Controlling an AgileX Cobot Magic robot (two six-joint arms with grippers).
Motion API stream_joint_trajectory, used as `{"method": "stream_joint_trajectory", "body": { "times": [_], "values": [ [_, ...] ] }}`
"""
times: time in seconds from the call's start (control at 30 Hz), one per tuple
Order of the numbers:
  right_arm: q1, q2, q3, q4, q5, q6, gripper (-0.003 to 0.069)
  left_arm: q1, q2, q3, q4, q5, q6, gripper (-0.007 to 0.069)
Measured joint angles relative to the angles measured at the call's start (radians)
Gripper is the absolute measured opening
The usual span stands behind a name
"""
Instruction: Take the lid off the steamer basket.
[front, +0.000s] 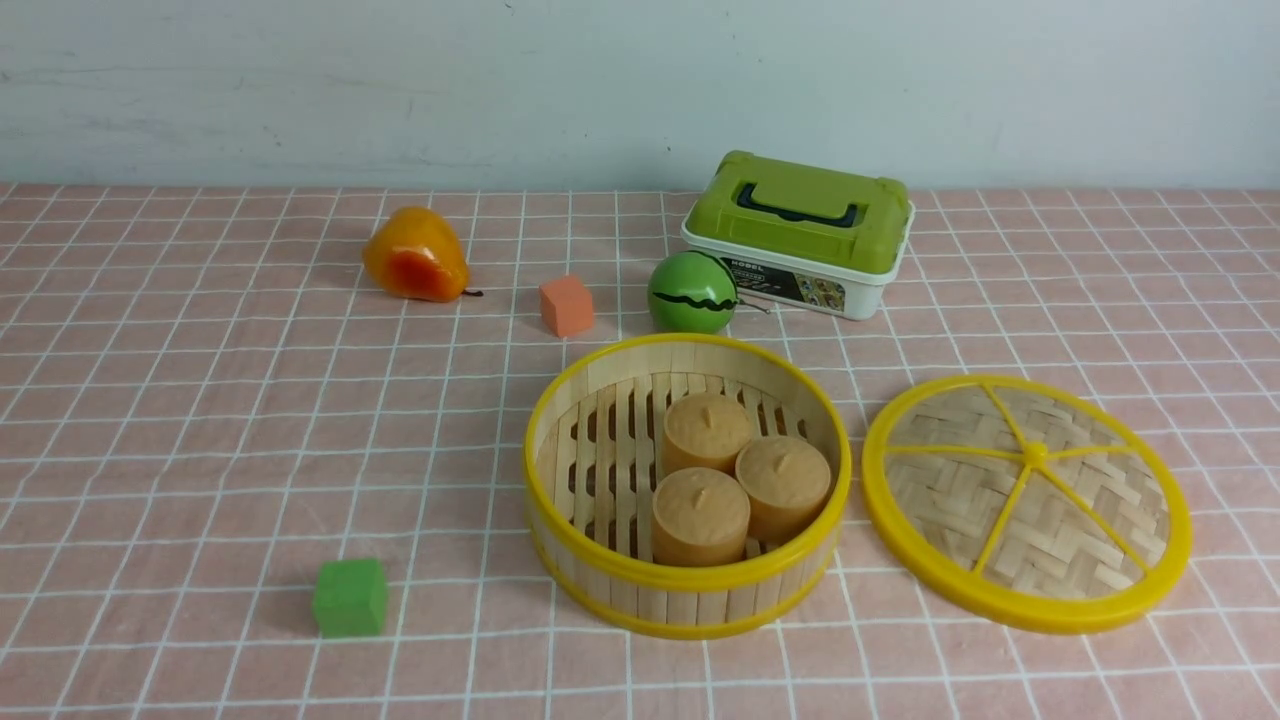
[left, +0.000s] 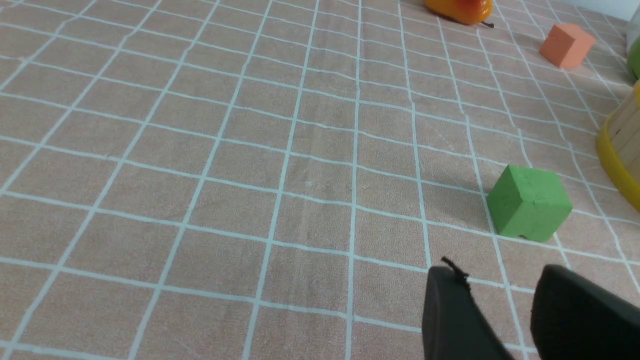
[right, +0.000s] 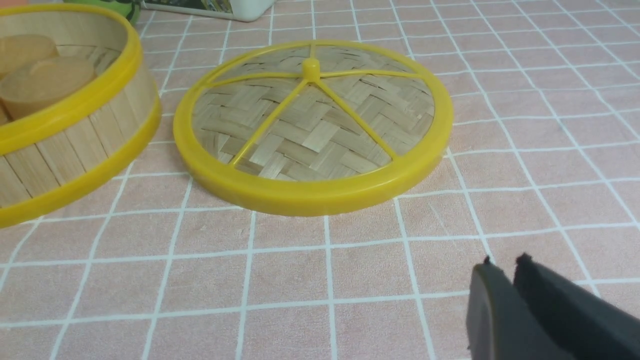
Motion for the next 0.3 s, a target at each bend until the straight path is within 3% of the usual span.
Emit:
{"method": "stream_joint_trajectory", "body": {
  "times": [0.3],
  "values": [
    [0.0,0.0,0.0,0.0,0.0,0.0,0.0043,0.0,0.0,0.0,0.0,0.0,0.0,0.0239]
  ]
}}
